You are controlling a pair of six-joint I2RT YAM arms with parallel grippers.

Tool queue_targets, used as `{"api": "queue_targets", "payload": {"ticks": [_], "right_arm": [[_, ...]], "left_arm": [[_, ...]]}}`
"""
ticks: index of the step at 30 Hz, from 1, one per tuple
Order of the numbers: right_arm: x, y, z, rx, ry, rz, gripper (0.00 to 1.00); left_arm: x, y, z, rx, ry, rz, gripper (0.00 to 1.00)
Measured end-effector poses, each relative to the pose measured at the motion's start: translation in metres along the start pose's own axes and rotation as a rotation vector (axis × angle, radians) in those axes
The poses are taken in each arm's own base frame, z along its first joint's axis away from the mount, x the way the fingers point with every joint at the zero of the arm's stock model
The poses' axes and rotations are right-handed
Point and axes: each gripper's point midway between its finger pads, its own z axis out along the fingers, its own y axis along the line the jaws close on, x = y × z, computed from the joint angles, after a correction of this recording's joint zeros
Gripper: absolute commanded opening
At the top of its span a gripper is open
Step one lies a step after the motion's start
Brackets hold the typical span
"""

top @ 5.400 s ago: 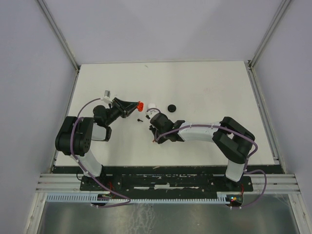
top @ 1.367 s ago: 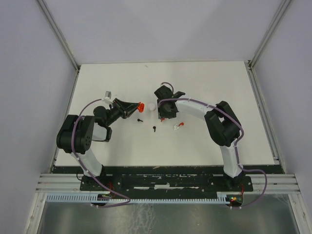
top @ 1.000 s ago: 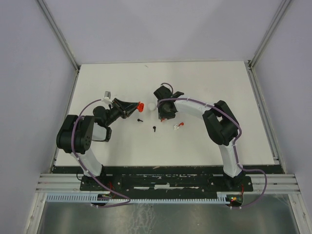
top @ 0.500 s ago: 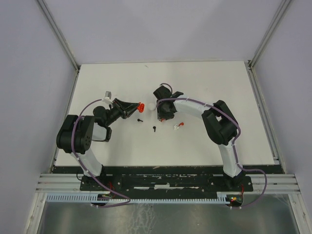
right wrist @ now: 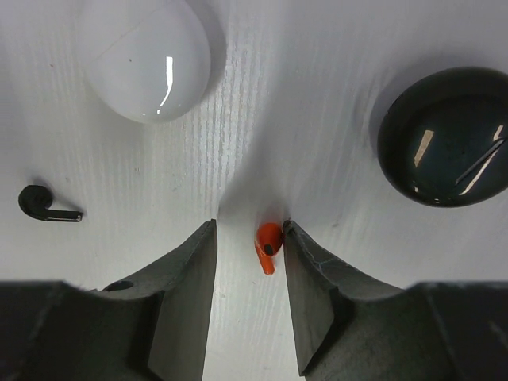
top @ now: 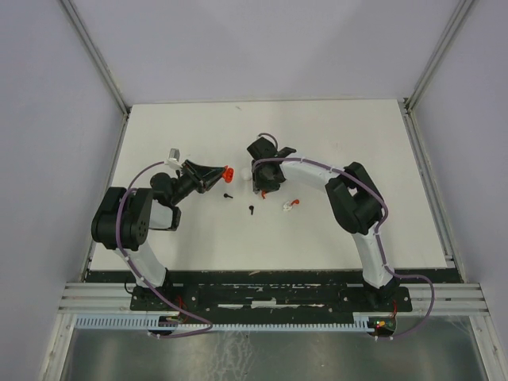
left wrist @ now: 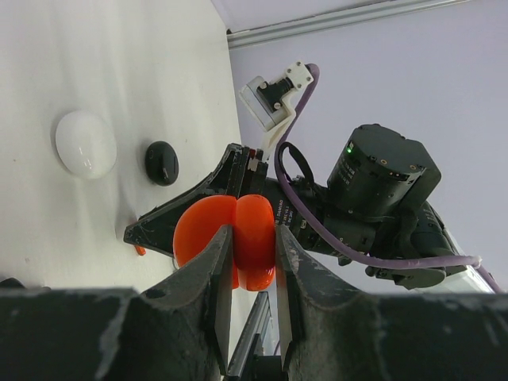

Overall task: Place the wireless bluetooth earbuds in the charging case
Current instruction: Pick up the earbud from the center of the board.

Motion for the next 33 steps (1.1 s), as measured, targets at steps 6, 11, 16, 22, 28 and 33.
{"api": "queue_targets", "payload": {"ticks": [6, 11, 16, 22, 28, 33], "right_arm": [[-0.003, 0.005, 0.002, -0.011, -0.002, -0.001, 0.47], [-0.003, 0.004, 0.002, -0.008, -0.001, -0.006, 0.46], [-0.003, 0.000, 0.002, 0.007, -0.001, -0.024, 0.44], [-0.002, -0.004, 0.002, 0.023, 0.002, -0.049, 0.39], [-0.001, -0.005, 0.002, 0.026, 0.005, -0.061, 0.36], [-0.001, -0.006, 0.002, 0.027, 0.007, -0.066, 0.34]], "left_arm": [[-0.001, 0.001, -0.002, -0.004, -0.003, -0.003, 0.03], [-0.001, 0.002, -0.002, -0.006, -0.005, -0.004, 0.03], [-0.001, 0.002, -0.003, -0.006, -0.004, -0.005, 0.03], [-0.001, 0.002, -0.003, -0.006, -0.004, -0.005, 0.03], [-0.001, 0.002, -0.003, -0.006, -0.004, -0.005, 0.03], [-0.001, 0.002, -0.003, -0.006, -0.004, -0.005, 0.03]]}}
